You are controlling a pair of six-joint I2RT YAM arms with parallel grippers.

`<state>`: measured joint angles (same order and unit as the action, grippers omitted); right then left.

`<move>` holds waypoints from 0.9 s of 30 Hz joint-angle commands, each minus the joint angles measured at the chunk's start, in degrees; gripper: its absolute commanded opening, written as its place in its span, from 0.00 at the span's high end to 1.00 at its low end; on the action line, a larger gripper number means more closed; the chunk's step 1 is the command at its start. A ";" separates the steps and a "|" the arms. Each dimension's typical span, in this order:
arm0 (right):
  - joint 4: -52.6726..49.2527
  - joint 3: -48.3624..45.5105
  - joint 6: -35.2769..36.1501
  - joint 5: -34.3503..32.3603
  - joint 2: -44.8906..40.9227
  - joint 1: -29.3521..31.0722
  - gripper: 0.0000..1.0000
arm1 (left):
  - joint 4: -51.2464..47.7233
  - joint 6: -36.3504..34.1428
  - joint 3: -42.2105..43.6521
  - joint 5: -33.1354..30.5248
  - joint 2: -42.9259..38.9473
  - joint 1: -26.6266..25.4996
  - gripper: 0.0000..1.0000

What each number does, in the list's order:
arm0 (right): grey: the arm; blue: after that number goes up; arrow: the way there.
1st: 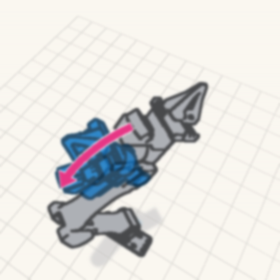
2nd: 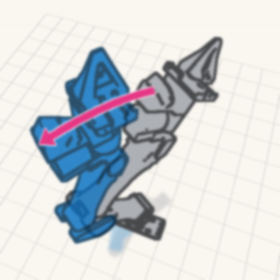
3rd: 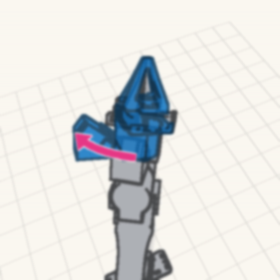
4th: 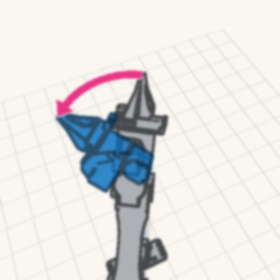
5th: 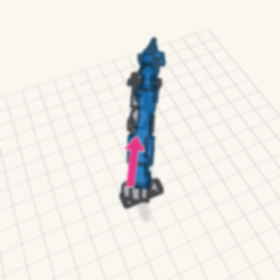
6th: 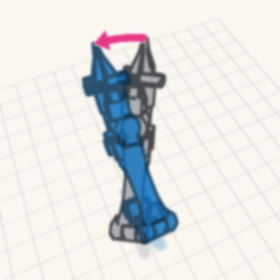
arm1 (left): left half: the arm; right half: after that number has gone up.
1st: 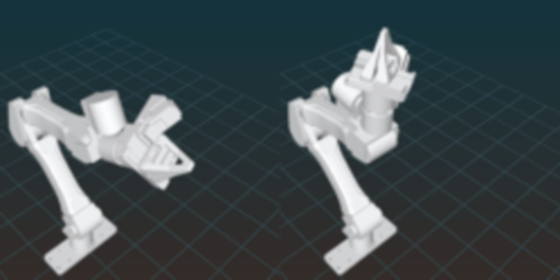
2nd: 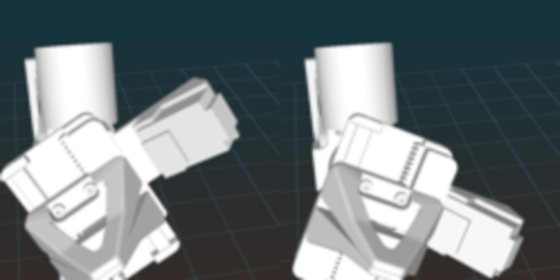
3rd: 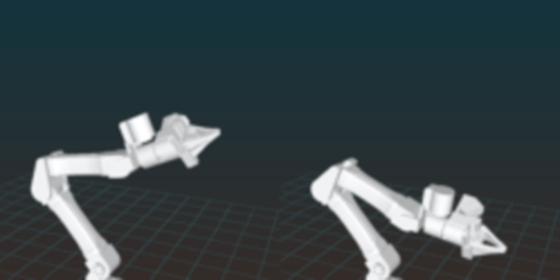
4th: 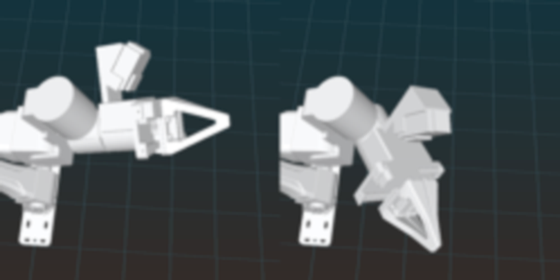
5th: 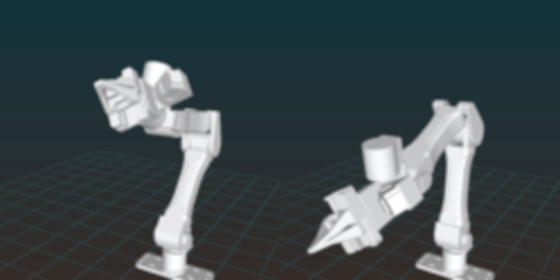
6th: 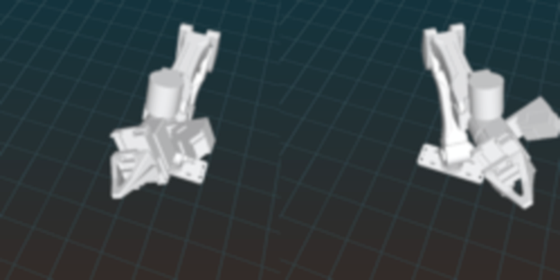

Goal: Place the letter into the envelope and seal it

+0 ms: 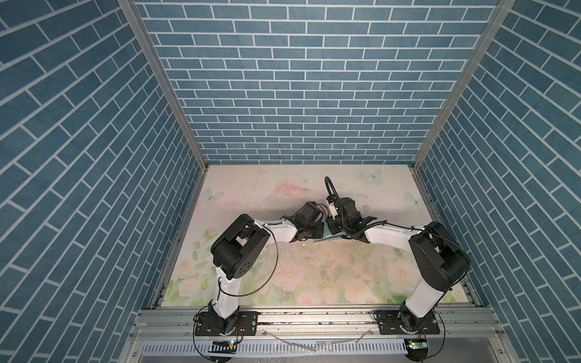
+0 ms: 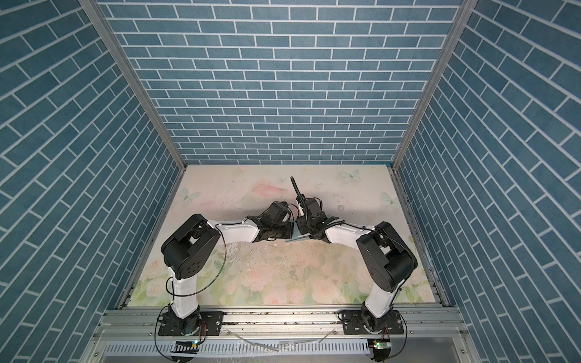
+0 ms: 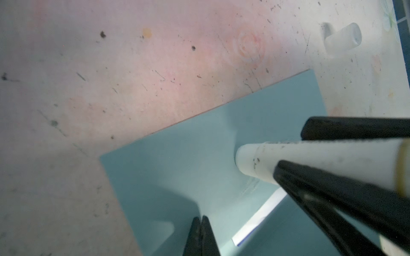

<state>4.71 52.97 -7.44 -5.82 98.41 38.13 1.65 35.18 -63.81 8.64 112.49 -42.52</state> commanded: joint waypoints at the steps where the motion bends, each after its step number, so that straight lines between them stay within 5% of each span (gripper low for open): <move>1: -4.06 0.67 2.58 -3.88 -0.44 -0.85 1.00 | -6.22 0.02 2.76 -2.17 3.67 0.42 1.00; 27: -6.03 -3.04 4.26 -7.11 -2.26 -4.59 1.00 | -6.13 0.23 3.00 -2.32 3.96 0.42 1.00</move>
<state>2.90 52.40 -6.96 -7.64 97.23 35.16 2.94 35.38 -63.66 8.62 112.84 -42.52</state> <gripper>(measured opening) 0.268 0.043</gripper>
